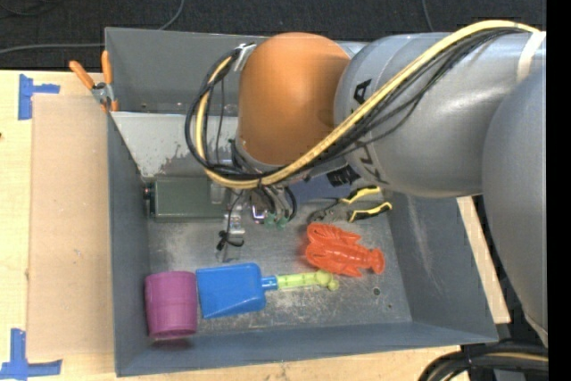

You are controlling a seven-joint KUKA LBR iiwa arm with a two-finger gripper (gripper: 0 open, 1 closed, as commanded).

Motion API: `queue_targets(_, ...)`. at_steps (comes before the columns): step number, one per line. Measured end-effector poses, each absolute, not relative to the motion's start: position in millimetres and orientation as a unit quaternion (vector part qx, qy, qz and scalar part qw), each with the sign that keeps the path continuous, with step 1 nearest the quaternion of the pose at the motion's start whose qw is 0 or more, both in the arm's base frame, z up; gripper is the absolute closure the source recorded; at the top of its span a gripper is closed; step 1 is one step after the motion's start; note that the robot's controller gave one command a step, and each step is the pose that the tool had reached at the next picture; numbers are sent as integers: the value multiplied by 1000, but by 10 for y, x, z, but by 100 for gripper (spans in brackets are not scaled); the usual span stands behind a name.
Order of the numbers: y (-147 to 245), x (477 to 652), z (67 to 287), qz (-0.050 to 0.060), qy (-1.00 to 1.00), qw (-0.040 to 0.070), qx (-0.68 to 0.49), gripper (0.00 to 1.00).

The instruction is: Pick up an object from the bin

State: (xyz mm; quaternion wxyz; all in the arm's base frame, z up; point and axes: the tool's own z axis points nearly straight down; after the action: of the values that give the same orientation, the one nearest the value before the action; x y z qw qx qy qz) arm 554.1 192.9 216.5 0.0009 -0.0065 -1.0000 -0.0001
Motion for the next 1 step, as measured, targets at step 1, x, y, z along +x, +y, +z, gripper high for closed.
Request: queue_targets(1, 1929, 5541, 2165, 0, -1000, 1, -7, 0)
